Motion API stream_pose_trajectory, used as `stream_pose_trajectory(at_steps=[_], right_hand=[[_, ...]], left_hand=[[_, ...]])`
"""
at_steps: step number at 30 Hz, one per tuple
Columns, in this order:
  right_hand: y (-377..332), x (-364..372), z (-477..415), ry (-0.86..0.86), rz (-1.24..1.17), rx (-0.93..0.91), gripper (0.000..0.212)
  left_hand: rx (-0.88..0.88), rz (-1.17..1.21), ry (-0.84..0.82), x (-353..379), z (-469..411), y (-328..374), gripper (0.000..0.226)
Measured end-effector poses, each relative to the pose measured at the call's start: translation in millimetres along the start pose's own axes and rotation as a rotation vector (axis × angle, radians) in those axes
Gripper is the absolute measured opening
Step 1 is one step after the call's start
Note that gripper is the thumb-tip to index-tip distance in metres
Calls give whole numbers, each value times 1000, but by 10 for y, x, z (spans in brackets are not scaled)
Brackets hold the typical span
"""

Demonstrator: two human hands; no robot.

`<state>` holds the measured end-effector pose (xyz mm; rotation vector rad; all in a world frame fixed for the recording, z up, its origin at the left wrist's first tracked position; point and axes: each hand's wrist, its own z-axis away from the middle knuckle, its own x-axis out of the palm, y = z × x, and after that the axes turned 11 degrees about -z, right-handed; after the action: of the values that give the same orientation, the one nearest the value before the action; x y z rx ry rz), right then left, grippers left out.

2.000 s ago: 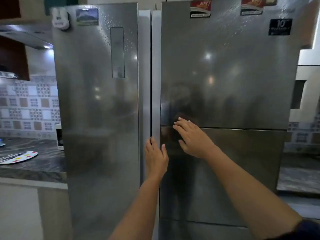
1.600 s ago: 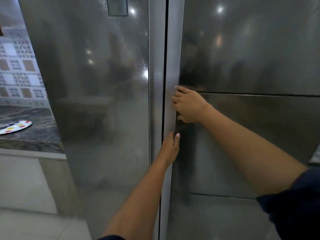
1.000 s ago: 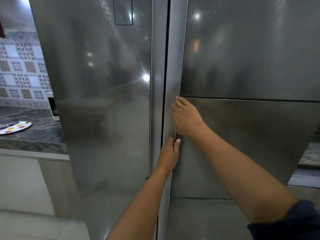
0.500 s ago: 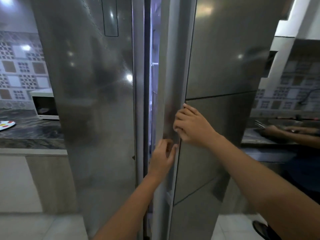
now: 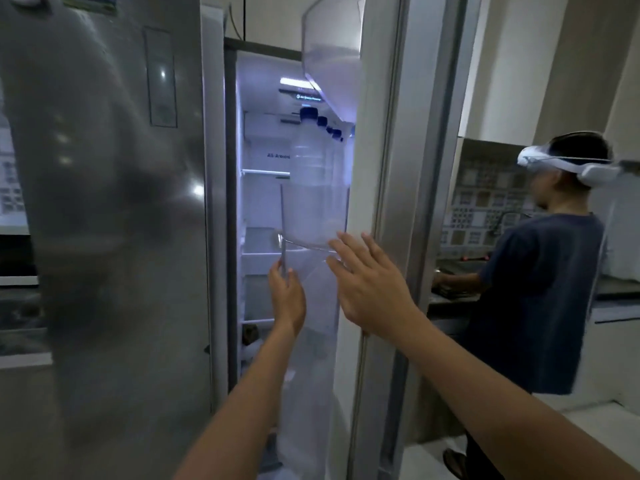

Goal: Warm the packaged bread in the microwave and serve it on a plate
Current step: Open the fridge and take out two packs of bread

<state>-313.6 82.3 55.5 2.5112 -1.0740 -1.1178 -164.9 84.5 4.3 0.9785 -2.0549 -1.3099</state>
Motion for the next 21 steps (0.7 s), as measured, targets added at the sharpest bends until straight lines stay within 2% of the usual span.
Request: stream_pose_trajectory(at_steps=[2,5,7,10,16,21], right_hand=[[77,20,38,-49,90,35,45],[214,16,67,-74,117,50,54],[305,2,61,-53,125,49,56],[455,-9,41,20,152,59,55],[859,-17,289,130,315,233,63],[1380,-99,750,171,423,298,67]], left_hand=[[-26,36,-64,90,-66,83,39],[43,94,-213,232,-105,219,45],[76,130,-317,360,-122,307,54],[115,21,-421,571,-58,516,51],[322,-111,-495,1161,-95,621,53],[539,-138,-427,1746,-107,594,60]])
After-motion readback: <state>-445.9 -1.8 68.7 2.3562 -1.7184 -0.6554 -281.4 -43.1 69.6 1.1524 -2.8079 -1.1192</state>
